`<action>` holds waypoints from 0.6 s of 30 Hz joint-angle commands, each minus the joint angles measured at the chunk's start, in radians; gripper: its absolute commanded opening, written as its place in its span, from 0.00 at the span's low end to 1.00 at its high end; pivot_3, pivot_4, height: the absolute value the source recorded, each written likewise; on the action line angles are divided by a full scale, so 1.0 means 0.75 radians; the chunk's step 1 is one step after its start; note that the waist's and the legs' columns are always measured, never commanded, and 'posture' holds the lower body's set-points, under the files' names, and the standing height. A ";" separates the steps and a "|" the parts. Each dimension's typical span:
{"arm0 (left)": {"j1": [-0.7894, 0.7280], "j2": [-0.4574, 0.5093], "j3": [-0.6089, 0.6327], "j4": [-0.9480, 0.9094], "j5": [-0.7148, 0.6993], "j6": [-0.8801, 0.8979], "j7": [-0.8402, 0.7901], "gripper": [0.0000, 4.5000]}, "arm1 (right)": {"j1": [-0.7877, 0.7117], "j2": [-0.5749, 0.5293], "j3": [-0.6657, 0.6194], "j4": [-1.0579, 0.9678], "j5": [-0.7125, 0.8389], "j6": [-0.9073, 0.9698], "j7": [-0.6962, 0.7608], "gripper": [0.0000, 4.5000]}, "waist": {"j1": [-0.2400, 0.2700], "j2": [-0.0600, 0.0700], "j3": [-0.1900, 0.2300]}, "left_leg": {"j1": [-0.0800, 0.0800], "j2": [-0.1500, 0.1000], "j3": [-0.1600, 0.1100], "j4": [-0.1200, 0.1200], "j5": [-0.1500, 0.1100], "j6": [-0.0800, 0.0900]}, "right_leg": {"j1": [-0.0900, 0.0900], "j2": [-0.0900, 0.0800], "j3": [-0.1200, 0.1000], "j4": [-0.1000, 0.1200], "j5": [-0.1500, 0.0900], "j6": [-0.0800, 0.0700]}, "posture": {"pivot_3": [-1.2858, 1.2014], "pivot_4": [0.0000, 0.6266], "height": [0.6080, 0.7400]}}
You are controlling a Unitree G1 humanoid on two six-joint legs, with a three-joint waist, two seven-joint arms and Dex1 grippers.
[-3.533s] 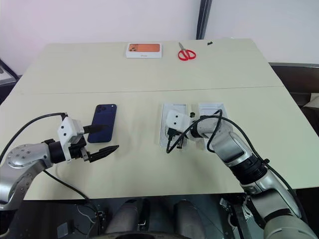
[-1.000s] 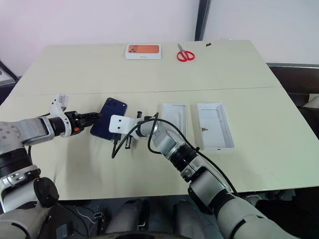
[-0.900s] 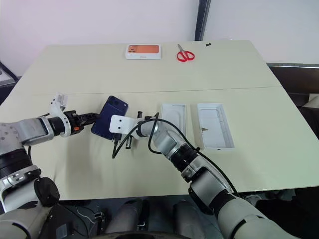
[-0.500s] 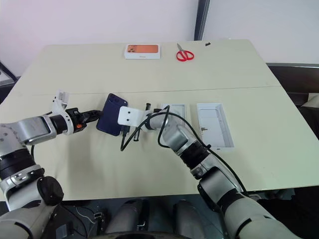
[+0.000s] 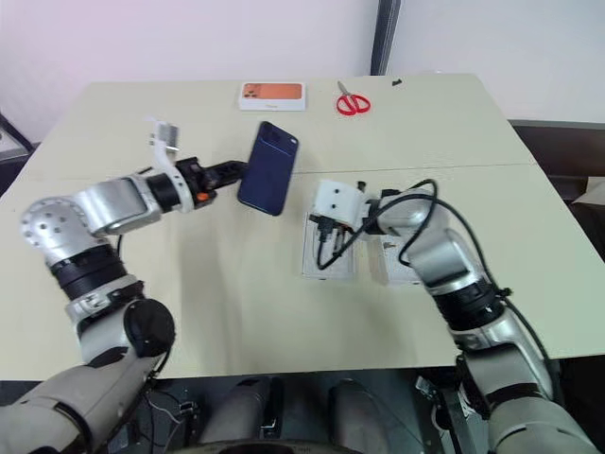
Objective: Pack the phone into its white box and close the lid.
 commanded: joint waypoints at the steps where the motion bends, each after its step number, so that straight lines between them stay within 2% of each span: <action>1: -0.030 -0.145 -0.040 -0.023 -0.035 0.031 0.114 0.01 | 0.046 -0.139 -0.137 -0.052 0.061 -0.003 0.040 0.00 | 0.003 -0.001 0.001 | 0.000 0.000 0.000 0.000 0.000 0.000 | 0.000 0.000 0.000 0.000 0.000 0.000 | 0.52 0.24 1.00; 8: 0.066 -0.367 -0.086 -0.057 -0.064 0.033 0.347 0.01 | 0.114 -0.265 -0.201 0.005 0.061 -0.017 -0.005 0.00 | -0.001 -0.002 0.001 | 0.000 0.002 0.002 0.000 0.000 0.000 | 0.000 0.001 0.002 0.000 0.000 0.000 | 0.52 0.24 1.00; 18: 0.186 -0.513 -0.139 -0.187 -0.088 0.025 0.506 0.01 | 0.141 -0.287 -0.192 0.017 0.070 -0.033 -0.040 0.00 | 0.008 -0.004 0.002 | 0.000 0.002 0.002 0.002 0.000 0.000 | 0.001 0.001 0.002 0.000 0.000 0.000 | 0.52 0.24 1.00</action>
